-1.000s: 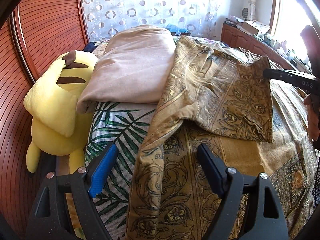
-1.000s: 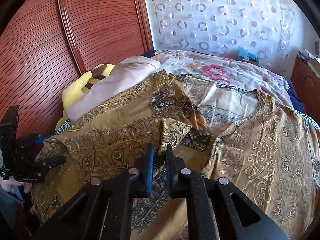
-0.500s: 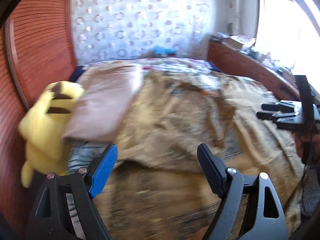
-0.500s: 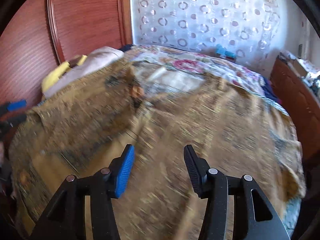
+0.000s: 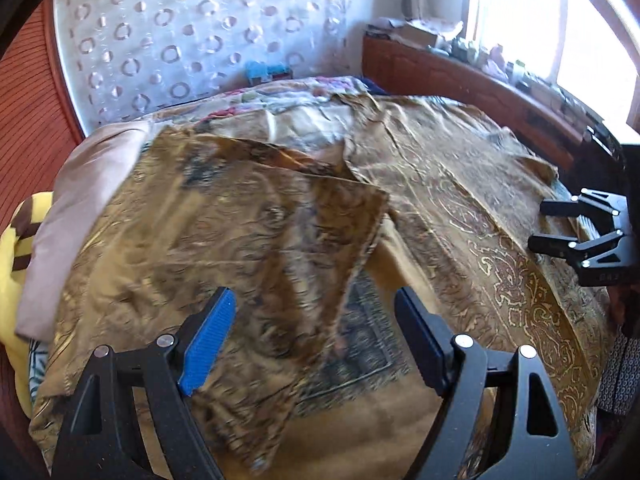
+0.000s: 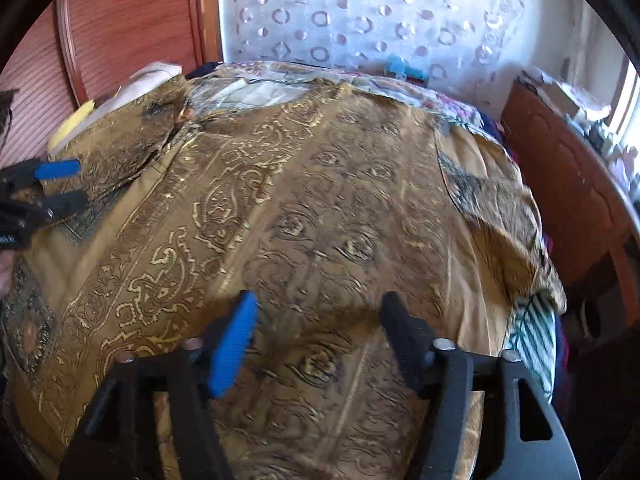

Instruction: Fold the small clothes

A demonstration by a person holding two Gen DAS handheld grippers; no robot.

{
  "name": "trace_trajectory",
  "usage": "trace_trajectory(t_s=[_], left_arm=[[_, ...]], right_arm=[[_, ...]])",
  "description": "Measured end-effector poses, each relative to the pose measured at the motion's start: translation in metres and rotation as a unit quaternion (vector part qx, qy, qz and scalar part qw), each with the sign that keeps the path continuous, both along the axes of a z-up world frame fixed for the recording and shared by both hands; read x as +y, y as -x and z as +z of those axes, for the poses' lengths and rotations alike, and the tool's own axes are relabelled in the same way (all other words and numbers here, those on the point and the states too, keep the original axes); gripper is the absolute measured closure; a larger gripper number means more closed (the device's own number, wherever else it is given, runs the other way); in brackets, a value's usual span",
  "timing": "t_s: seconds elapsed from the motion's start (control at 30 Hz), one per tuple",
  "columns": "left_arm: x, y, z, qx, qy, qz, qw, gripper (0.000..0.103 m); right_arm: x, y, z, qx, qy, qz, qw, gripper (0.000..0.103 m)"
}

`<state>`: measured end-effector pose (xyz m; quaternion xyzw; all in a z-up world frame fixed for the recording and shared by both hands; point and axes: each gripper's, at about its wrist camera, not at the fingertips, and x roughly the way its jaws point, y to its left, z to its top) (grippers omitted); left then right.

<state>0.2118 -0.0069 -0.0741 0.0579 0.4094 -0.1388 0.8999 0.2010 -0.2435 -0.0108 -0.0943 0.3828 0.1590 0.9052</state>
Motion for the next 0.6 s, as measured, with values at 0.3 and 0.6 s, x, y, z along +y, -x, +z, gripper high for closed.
trace_trajectory(t_s=[0.3, 0.6], left_arm=[[-0.014, -0.004, -0.013, 0.017, -0.011, -0.004, 0.9998, 0.019], [-0.016, -0.004, -0.014, 0.018, -0.012, -0.005, 0.9998, 0.017]], right_arm=[[-0.004, 0.014, 0.004, -0.009, -0.003, 0.022, 1.0, 0.015], [-0.087, 0.003, 0.029, -0.004, -0.1, -0.027, 0.995, 0.015]])
